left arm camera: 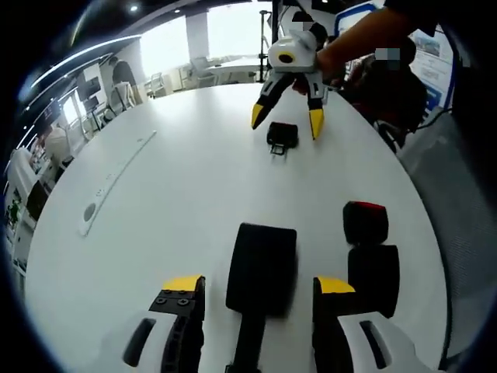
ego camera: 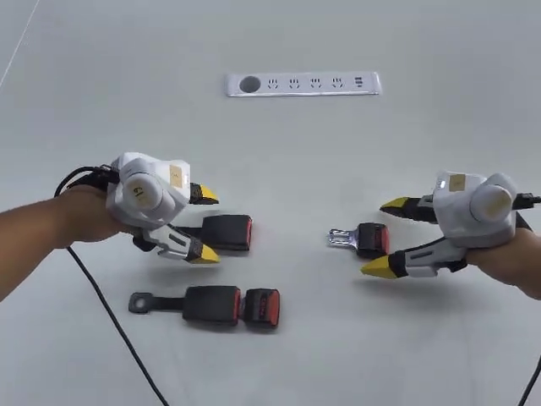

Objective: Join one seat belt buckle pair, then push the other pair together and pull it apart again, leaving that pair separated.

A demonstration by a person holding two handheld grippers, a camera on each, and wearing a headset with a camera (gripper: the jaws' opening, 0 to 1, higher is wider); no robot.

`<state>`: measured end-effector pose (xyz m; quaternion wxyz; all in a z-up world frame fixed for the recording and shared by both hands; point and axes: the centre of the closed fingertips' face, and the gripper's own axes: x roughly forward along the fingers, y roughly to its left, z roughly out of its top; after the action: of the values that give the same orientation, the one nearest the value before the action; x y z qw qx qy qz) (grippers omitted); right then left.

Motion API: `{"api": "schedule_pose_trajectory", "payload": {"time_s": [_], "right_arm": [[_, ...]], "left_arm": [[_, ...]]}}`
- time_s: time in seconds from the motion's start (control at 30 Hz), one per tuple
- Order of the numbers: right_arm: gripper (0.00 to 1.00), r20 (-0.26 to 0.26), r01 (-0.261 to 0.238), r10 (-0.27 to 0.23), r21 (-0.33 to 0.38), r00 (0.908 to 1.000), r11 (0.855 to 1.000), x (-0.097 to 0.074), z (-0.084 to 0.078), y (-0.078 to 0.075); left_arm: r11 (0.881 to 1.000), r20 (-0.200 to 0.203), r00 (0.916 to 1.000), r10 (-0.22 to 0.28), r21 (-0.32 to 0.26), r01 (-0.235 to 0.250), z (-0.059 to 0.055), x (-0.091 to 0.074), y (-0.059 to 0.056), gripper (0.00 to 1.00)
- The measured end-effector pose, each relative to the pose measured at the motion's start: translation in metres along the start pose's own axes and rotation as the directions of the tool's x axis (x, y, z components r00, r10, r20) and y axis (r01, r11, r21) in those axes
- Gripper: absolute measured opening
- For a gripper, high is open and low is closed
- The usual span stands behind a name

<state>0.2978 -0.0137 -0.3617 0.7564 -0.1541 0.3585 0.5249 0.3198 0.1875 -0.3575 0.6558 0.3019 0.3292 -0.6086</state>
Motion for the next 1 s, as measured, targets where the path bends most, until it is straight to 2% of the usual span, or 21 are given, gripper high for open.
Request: {"api": "schedule_pose_trajectory", "payload": {"time_s": [0.1, 0.17, 0.23, 0.33, 0.47, 0.5, 0.53, 0.73, 1.0], "right_arm": [[0.66, -0.011, -0.005, 0.005, -0.015, 0.9999, 1.000, 0.0005, -0.0013, 0.0008], [0.62, -0.016, -0.006, 0.006, -0.028, 0.9999, 1.000, 0.0002, -0.0016, 0.0007], [0.58, -0.018, -0.012, 0.011, -0.041, 0.9998, 0.999, 0.0000, -0.0017, 0.0021], [0.55, -0.039, -0.016, 0.012, -0.085, 0.9992, 0.996, -0.0007, -0.0029, 0.0014], [0.40, -0.042, -0.043, 0.038, -0.109, 0.9984, 0.993, -0.0014, -0.0035, 0.0074], [0.37, -0.050, -0.038, 0.032, -0.120, 0.9982, 0.992, -0.0020, -0.0052, 0.0053], [0.36, -0.040, -0.041, 0.036, -0.129, 0.9986, 0.991, -0.0016, -0.0030, 0.0052], [0.34, -0.032, -0.052, 0.048, -0.136, 0.9983, 0.989, -0.0024, -0.0026, 0.0042], [0.34, -0.021, -0.080, 0.078, -0.137, 0.9967, 0.987, -0.0003, -0.0021, 0.0088]], "left_arm": [[1.000, -0.017, 0.9998, -0.009, -0.001, 0.009, -0.0053, 0.0044, 0.0007, 0.56], [1.000, -0.027, 0.9996, -0.008, 0.010, 0.008, -0.0078, 0.0052, 0.0013, 0.51], [1.000, -0.011, 0.9998, -0.018, -0.007, 0.018, -0.0063, 0.0051, 0.0003, 0.48], [1.000, -0.001, 0.9999, -0.011, -0.004, 0.011, -0.0059, 0.0048, 0.0054, 0.43], [0.999, 0.015, 0.9994, -0.032, 0.002, 0.032, -0.0039, 0.0054, 0.0034, 0.39], [0.999, 0.018, 0.9990, -0.042, 0.009, 0.042, -0.0028, 0.0059, 0.0011, 0.35], [0.999, 0.008, 0.9993, -0.037, 0.014, 0.037, -0.0043, 0.0061, 0.0011, 0.34], [0.998, 0.018, 0.9988, -0.045, 0.037, 0.045, -0.0036, 0.0061, 0.0023, 0.34], [0.995, -0.005, 0.9977, -0.068, 0.075, 0.068, -0.0028, 0.0074, 0.0035, 0.34]]}}
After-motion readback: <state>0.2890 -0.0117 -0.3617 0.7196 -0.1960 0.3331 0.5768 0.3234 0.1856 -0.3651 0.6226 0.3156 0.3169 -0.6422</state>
